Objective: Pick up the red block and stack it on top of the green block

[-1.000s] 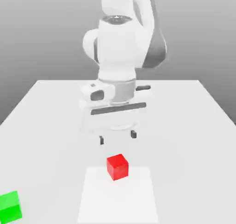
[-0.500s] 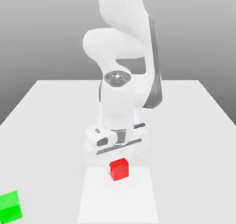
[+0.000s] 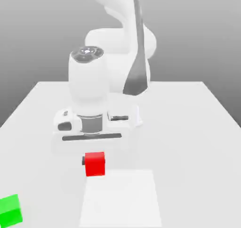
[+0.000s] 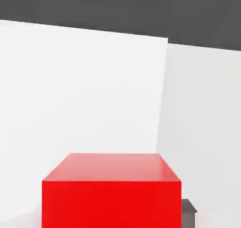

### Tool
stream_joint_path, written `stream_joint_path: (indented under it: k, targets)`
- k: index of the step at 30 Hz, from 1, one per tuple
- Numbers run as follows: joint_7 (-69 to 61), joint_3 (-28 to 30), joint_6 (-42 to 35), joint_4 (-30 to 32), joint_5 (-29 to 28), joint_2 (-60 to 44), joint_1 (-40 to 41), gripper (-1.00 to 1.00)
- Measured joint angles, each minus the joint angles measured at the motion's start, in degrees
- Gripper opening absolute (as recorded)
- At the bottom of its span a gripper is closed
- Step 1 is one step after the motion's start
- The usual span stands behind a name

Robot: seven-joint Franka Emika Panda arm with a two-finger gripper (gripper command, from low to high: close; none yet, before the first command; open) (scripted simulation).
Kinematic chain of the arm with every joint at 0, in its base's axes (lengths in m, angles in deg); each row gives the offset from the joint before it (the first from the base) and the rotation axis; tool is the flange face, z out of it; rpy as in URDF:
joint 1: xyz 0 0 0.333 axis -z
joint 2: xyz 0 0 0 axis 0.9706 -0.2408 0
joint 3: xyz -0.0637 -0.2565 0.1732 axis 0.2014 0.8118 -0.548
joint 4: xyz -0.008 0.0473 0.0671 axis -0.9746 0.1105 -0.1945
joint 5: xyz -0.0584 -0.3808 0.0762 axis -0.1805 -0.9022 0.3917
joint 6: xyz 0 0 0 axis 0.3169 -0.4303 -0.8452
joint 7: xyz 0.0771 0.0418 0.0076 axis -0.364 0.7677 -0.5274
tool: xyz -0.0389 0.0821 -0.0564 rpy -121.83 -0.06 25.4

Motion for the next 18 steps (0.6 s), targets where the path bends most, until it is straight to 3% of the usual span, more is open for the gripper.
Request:
stream_joint_path:
  k: [10, 14, 15, 18]
  targets:
    - [14.0, 6.9, -9.1, -20.5, 6.5, -12.0, 7.6, -1.00]
    - [12.8, 5.6, -3.8, -22.7, 10.3, -19.7, 9.7, -1.00]
    - [12.5, 5.2, -2.8, -22.8, 10.9, -20.9, 10.0, 1.00]
    - [12.5, 5.2, -2.8, -22.8, 10.9, -20.9, 10.0, 1.00]
